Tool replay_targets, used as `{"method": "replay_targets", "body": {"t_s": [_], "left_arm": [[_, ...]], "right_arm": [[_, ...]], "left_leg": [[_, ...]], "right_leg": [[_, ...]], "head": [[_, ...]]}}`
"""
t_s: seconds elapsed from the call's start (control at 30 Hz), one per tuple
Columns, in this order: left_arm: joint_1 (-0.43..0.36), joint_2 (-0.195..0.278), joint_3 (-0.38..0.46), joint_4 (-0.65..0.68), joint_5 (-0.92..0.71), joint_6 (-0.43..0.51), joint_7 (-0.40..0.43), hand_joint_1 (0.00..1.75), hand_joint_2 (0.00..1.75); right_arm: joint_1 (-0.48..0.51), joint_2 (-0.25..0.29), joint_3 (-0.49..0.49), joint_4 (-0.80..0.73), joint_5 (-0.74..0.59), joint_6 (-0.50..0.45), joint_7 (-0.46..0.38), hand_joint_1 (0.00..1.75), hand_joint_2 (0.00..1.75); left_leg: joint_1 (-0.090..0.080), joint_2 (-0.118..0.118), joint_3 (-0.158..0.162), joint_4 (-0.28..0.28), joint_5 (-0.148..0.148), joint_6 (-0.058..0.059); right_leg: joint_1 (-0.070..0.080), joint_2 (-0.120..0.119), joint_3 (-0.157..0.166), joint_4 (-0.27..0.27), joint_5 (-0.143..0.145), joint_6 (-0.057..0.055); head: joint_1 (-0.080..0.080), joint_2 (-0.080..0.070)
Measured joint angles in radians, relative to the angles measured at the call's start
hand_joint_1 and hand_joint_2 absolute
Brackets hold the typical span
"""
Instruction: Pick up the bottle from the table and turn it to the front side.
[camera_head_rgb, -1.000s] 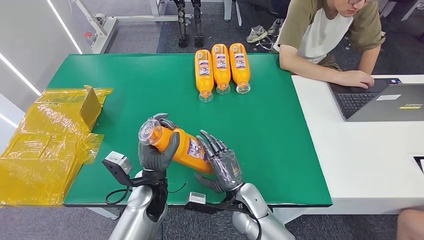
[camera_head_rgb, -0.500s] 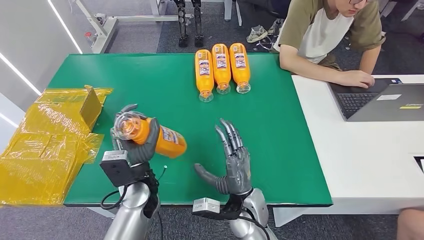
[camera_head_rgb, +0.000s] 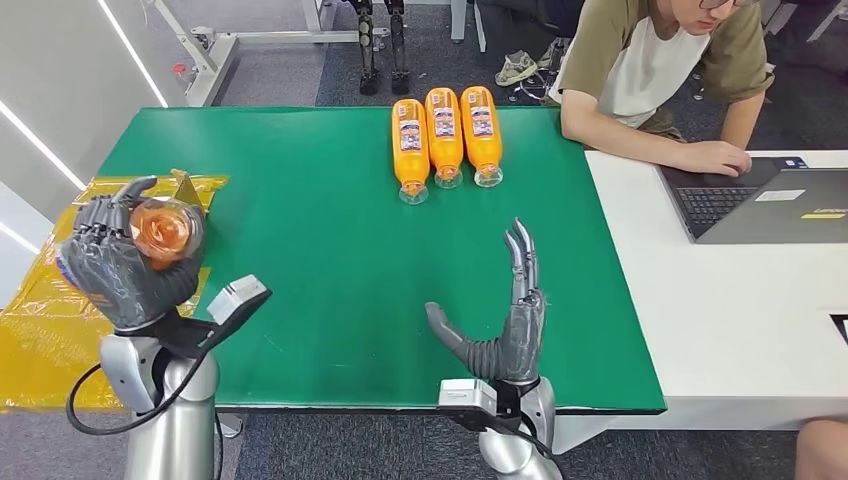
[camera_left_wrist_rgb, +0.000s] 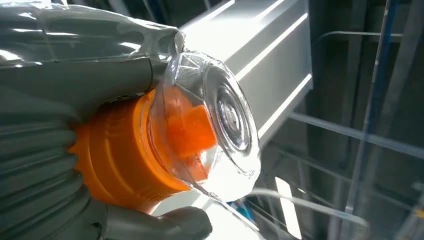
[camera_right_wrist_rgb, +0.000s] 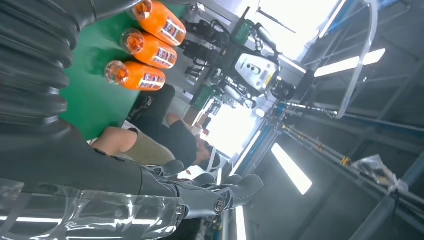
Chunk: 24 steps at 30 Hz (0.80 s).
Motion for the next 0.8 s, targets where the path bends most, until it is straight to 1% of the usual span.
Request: {"method": "replay_targets", "body": {"t_s": [0.07,0.1,0.17,0.27,0.3,0.33,0.43,0.47,0.5,0.57,0.63,0.73,0.8], "left_arm": [[-0.038,0.051,0.003,0.027,-0.051,0.0,0.091,1.75,1.75],[-0.053,0.072,0.003,0.039,-0.063,0.0,0.116,1.75,1.75],[-0.074,0.104,0.003,0.059,-0.07,0.0,0.136,1.75,1.75],[-0.087,0.138,0.003,0.079,-0.087,0.0,0.155,1.75,1.75],[-0.089,0.15,0.0,0.084,-0.101,0.0,0.183,1.75,1.75],[-0.091,0.167,-0.008,0.09,-0.115,0.0,0.23,1.75,1.75],[-0.109,0.247,-0.083,0.13,-0.137,-0.003,0.42,1.75,1.75],[-0.118,0.275,-0.114,0.153,-0.141,-0.004,0.462,1.75,1.75],[-0.126,0.298,-0.14,0.177,-0.146,-0.006,0.486,1.75,1.75],[-0.142,0.331,-0.184,0.229,-0.154,-0.005,0.508,1.75,1.75],[-0.175,0.352,-0.229,0.306,-0.156,-0.004,0.53,1.75,1.75],[-0.249,0.369,-0.316,0.496,-0.157,-0.006,0.55,1.75,1.75],[-0.28,0.374,-0.376,0.615,-0.157,-0.011,0.546,1.75,1.75]], "right_arm": [[0.016,-0.001,-0.001,-0.027,-0.011,0.0,0.0,0.0,1.75],[0.023,-0.002,-0.002,-0.039,-0.015,0.0,0.0,0.0,1.75],[0.031,-0.003,-0.002,-0.056,-0.019,0.0,0.0,0.0,1.75],[0.034,-0.004,-0.002,-0.073,-0.028,0.0,0.0,0.0,1.75],[0.036,-0.004,-0.002,-0.081,-0.046,0.0,0.0,0.0,1.75],[0.038,-0.005,-0.001,-0.091,-0.078,0.0,0.0,0.0,1.75],[0.05,-0.007,0.002,-0.137,-0.216,0.0,0.0,0.0,1.75],[0.053,-0.008,0.002,-0.151,-0.247,0.0,0.0,0.0,1.75],[0.056,-0.009,0.003,-0.162,-0.264,0.0,0.0,0.0,1.75],[0.06,-0.01,0.004,-0.18,-0.276,0.0,0.0,0.0,1.75],[0.066,-0.011,0.005,-0.195,-0.276,0.0,0.0,0.0,1.75],[0.071,-0.012,0.007,-0.211,-0.278,0.001,0.0,0.0,1.75],[0.071,-0.013,0.011,-0.216,-0.28,0.001,0.0,0.0,1.75]], "left_leg": [[0.0,0.001,0.0,0.0,0.001,-0.001],[0.0,0.001,0.0,0.0,0.001,-0.001],[0.0,0.001,0.001,0.0,0.001,-0.001],[0.0,0.001,0.0,0.0,0.001,-0.002],[0.0,0.001,0.0,0.0,0.001,-0.002],[0.0,0.001,0.0,0.0,0.001,-0.002],[0.0,0.002,0.0,0.0,0.001,-0.002],[0.0,0.002,0.0,0.0,0.001,-0.002],[0.0,0.002,0.0,0.0,0.001,-0.002],[0.0,0.002,0.0,0.0,0.001,-0.002],[0.0,0.002,0.0,0.0,0.001,-0.002],[-0.001,0.001,0.0,0.0,0.002,-0.002],[-0.001,0.003,0.0,0.0,0.002,-0.002]], "right_leg": [[0.0,0.001,0.0,0.001,0.001,-0.001],[0.0,0.001,-0.001,0.001,0.001,-0.001],[0.0,0.002,-0.001,0.001,0.001,-0.002],[0.0,0.002,-0.001,0.001,0.001,-0.002],[0.0,0.002,-0.001,0.001,0.001,-0.002],[0.0,0.002,-0.001,0.001,0.001,-0.002],[0.0,0.002,-0.002,0.001,0.001,-0.002],[0.0,0.002,-0.002,0.001,0.001,-0.002],[0.0,0.002,-0.002,0.002,0.001,-0.002],[0.0,0.002,-0.003,0.002,0.001,-0.002],[0.0,0.002,-0.003,0.002,0.001,-0.002],[-0.001,0.002,-0.002,0.002,0.002,-0.002],[-0.001,0.004,-0.002,0.002,0.002,-0.003]], "head": [[0.0,0.0],[0.0,0.0],[0.0,0.0],[0.0,0.0],[0.0,0.0],[0.0,0.0],[0.0,0.0],[0.0,0.0],[0.0,0.0],[0.0,0.0],[0.0,0.0],[0.0,0.0],[0.0,0.0]]}}
